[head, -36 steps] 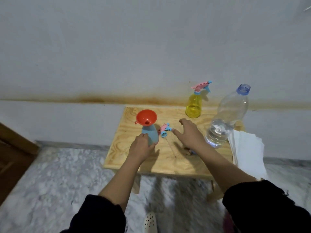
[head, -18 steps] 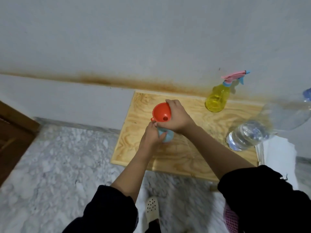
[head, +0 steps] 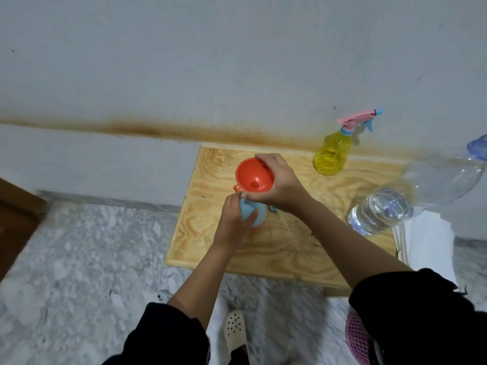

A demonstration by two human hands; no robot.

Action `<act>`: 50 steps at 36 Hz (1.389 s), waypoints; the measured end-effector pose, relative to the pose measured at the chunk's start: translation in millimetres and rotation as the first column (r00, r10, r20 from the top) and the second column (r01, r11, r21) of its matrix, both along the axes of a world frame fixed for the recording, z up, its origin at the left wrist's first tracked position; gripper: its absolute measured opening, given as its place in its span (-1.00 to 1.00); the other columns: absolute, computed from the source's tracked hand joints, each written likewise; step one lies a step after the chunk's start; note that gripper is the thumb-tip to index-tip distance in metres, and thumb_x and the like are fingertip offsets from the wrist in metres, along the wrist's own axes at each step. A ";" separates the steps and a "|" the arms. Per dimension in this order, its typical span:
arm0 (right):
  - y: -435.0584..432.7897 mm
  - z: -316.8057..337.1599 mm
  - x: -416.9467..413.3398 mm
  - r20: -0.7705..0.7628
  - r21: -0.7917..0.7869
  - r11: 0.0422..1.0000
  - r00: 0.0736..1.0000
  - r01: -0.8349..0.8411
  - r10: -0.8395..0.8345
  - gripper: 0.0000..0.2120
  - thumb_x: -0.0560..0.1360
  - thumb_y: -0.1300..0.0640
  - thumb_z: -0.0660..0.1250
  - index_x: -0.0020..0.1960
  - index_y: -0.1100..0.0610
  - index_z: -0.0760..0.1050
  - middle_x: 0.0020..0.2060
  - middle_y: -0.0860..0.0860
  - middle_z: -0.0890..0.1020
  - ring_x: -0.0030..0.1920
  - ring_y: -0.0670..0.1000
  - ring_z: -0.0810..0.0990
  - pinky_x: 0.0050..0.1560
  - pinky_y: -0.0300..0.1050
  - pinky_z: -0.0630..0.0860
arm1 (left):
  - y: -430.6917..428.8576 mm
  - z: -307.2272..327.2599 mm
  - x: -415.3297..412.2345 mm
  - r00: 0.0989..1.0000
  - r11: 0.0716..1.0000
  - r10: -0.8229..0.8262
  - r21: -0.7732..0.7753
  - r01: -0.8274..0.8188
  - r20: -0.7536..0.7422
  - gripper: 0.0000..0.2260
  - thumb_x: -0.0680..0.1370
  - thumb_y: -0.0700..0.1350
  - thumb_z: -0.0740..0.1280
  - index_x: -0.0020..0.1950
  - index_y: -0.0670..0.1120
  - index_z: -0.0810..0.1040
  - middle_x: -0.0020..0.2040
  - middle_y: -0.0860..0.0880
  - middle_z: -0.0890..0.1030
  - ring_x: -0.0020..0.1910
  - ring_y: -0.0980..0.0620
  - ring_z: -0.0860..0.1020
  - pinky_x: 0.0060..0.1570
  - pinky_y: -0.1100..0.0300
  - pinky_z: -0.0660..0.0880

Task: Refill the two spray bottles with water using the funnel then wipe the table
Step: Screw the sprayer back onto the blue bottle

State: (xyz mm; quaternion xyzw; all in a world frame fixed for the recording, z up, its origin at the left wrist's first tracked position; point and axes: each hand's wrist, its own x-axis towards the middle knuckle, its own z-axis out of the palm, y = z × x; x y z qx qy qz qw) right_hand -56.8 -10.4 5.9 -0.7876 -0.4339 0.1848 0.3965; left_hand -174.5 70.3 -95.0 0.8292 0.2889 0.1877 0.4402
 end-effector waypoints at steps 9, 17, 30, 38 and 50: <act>-28.3 7.3 30.0 -0.065 0.041 0.954 0.954 0.297 -0.294 -0.15 0.24 -0.03 0.58 0.42 0.07 0.27 0.27 -0.01 0.35 0.20 -0.07 0.35 0.14 -0.21 0.34 | -3.7 -8.8 4.9 0.999 0.999 0.051 -0.018 -0.051 0.007 -0.46 0.49 -0.07 0.41 0.38 -0.18 0.31 0.23 -0.12 0.41 0.19 0.00 0.38 0.12 0.16 0.39; -70.0 -67.5 57.3 0.066 -0.340 0.830 0.892 0.442 -0.447 -0.16 0.23 -0.05 0.58 0.35 0.25 0.30 0.25 0.19 0.30 0.24 0.15 0.38 0.23 -0.08 0.36 | -7.8 -19.2 4.8 0.996 0.998 0.060 -0.033 -0.058 0.072 -0.41 0.47 -0.11 0.43 0.42 -0.20 0.26 0.29 -0.16 0.38 0.23 0.01 0.37 0.15 0.23 0.34; -76.5 -104.2 74.6 0.072 -0.543 0.710 0.867 0.448 -0.492 -0.24 0.30 -0.01 0.52 0.36 0.21 0.25 0.34 0.14 0.24 0.33 0.16 0.28 0.19 0.07 0.40 | -6.3 -35.4 -0.6 0.996 0.997 -0.009 -0.073 0.016 0.093 -0.40 0.54 0.06 0.28 0.47 0.17 0.03 0.40 -0.01 0.22 0.39 0.05 0.27 0.29 -0.05 0.41; -71.2 -100.6 89.5 0.238 -0.541 0.700 0.883 0.466 -0.404 -0.07 0.20 -0.20 0.54 0.43 0.10 0.26 0.41 0.15 0.28 0.44 0.17 0.19 0.41 0.15 0.19 | -7.3 -39.2 -0.8 0.997 0.997 0.014 -0.080 -0.007 0.081 -0.39 0.56 0.07 0.28 0.47 0.26 -0.02 0.44 -0.02 0.20 0.40 0.03 0.27 0.26 -0.07 0.44; -6.6 -117.3 33.5 0.120 -0.359 0.861 0.933 0.360 -0.340 -0.62 0.44 -0.01 0.35 0.14 0.20 0.48 0.02 0.14 0.56 0.04 0.13 0.51 -0.04 -0.03 0.44 | -7.2 -44.1 0.0 0.994 0.997 0.015 -0.078 -0.006 0.113 -0.39 0.50 0.20 0.21 0.47 0.16 0.01 0.42 0.02 0.22 0.39 0.17 0.22 0.27 0.30 0.29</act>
